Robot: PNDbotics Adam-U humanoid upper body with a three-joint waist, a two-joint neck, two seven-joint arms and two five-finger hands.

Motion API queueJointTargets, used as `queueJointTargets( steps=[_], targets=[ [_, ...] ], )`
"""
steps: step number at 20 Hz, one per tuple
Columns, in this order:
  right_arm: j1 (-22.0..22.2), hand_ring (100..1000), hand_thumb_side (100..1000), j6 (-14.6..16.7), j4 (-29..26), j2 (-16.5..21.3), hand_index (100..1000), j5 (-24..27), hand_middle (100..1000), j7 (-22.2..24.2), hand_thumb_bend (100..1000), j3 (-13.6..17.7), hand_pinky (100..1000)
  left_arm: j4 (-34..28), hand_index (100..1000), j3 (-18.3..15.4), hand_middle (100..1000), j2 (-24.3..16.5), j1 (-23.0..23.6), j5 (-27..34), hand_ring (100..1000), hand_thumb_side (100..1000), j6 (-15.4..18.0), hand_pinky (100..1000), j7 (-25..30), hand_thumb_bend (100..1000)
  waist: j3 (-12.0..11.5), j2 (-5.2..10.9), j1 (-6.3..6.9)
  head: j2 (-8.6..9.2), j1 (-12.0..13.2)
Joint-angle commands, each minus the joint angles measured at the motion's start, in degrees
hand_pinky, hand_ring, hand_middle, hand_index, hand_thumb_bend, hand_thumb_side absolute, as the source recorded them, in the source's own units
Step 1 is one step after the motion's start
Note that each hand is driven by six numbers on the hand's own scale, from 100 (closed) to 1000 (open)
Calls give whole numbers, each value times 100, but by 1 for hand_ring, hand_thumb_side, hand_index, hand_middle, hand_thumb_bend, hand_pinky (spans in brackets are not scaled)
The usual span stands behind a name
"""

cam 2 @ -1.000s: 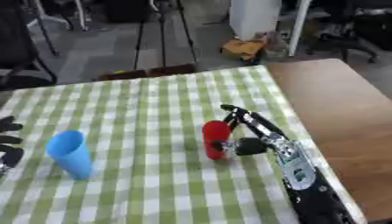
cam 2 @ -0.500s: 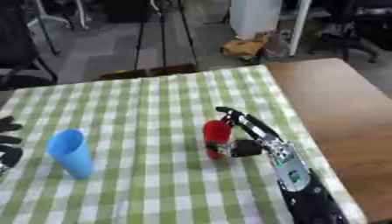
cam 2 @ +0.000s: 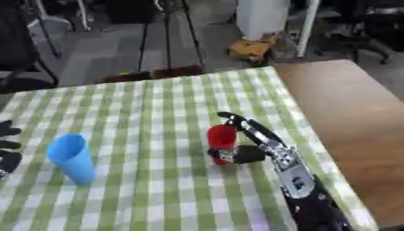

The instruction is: Pour the contents of one cup into another cup.

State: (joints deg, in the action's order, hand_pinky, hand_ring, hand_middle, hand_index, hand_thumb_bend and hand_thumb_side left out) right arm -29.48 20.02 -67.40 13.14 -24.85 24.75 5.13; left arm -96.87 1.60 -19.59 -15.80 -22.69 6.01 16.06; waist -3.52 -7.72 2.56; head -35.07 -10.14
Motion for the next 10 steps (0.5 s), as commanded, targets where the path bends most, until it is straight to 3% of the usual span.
queueJointTargets(
  steps=[1,10],
  targets=[
    [-129,586,466,3,-85,14,1000,-20,628,23,600,-12,963,-89,988,-19,853,-53,-115,33,790,813,9,760,7,397,-14,53,-1,67,-13],
    [-159,561,463,-4,-16,-9,1000,-42,605,25,590,-23,950,-98,988,-15,854,-46,-141,40,790,816,12,760,9,393,-44,14,20,96,-20]
  ],
)
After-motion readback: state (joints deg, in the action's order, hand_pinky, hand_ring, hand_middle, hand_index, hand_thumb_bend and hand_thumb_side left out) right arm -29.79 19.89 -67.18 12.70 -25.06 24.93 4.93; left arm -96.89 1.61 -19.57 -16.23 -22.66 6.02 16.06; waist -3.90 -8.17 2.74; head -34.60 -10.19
